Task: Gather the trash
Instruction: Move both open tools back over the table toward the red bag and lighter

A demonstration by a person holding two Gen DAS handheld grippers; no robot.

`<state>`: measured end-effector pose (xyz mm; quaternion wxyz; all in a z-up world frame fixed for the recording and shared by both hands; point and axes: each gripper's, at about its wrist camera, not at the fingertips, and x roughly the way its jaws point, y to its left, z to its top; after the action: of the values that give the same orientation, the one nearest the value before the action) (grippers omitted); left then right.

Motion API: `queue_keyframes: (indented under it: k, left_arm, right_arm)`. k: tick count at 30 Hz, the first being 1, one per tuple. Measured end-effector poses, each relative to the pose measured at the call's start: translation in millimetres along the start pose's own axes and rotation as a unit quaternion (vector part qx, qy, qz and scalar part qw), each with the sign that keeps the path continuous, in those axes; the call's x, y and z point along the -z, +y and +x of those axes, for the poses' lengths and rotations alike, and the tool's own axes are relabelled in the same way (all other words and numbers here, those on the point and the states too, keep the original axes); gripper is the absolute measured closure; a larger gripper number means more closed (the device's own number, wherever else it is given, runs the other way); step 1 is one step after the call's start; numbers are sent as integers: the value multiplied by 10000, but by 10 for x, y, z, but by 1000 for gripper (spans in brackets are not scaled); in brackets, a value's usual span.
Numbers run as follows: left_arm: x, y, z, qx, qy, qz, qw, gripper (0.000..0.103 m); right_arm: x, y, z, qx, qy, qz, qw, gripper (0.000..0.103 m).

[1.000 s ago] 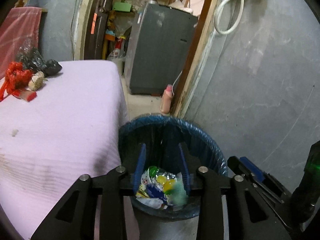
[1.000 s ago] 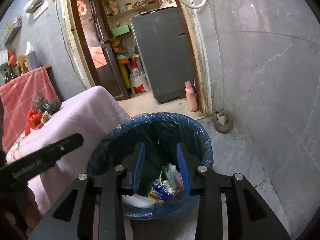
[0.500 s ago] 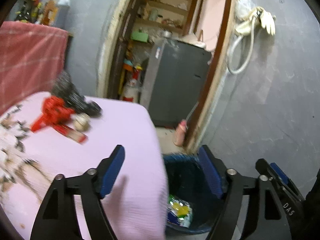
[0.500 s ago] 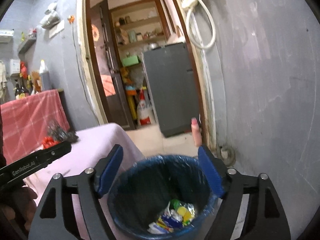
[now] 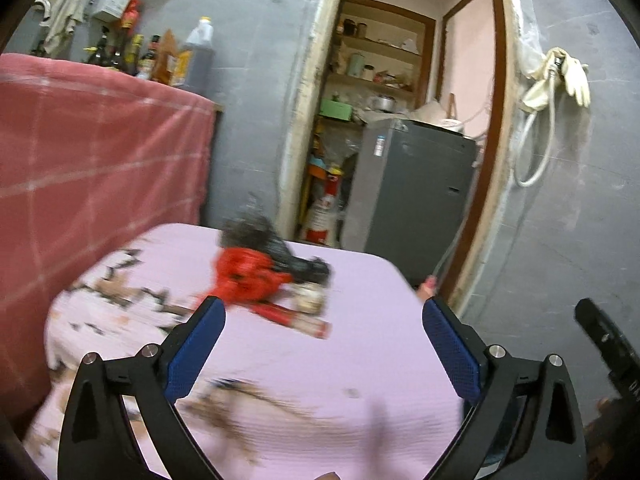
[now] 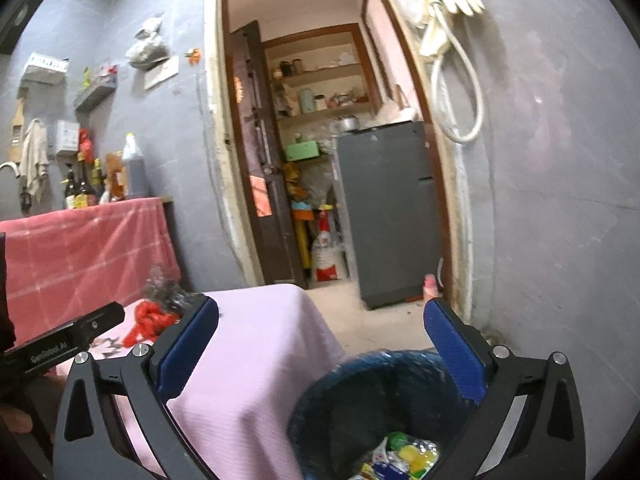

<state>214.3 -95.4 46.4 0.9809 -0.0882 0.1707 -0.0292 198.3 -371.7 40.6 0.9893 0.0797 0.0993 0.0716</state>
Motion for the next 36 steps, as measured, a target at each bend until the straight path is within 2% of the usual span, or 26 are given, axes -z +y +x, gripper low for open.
queue_keyframes:
  k: [6, 11, 15, 21, 24, 25, 27, 29, 36]
  left_arm:
    - [-50, 555, -4, -410, 84, -106, 9991, 6]
    - [-72, 955, 79, -597, 239, -209, 9977, 6]
    - [-77, 1190, 227, -574, 476, -225, 9970, 6]
    - [-98, 1386, 498, -370, 892, -186, 9952, 7]
    - [-89, 1435, 599, -244, 1062, -173, 9939, 7]
    - [-86, 1446, 622, -202, 1103, -193, 9935, 7]
    - [-83, 1477, 673, -105, 1194, -255, 9925, 8]
    - [-83, 1501, 716, -42, 1269, -290, 9915, 13]
    - [-148, 1569, 783, 2, 1426, -253, 9895, 15]
  right_arm:
    - [-42, 377, 163, -291, 37, -105, 9995, 0]
    - [-46, 740, 417, -486, 207, -254, 9983, 0]
    - [-20, 973, 680, -652, 533, -398, 9957, 0]
    - [102, 1228, 1135, -1003, 1250, -546, 9856, 0]
    - [176, 1282, 1337, -1171, 1712, -553, 9767, 11]
    - [208, 1298, 1422, -1226, 1913, -560, 9722, 17]
    - [249, 1329, 1519, -1263, 2149, -590, 9666, 20]
    - [289, 1364, 1631, -1325, 2403, -657, 9594, 26]
    - [426, 1516, 1890, -1543, 2958, -959, 9378, 42]
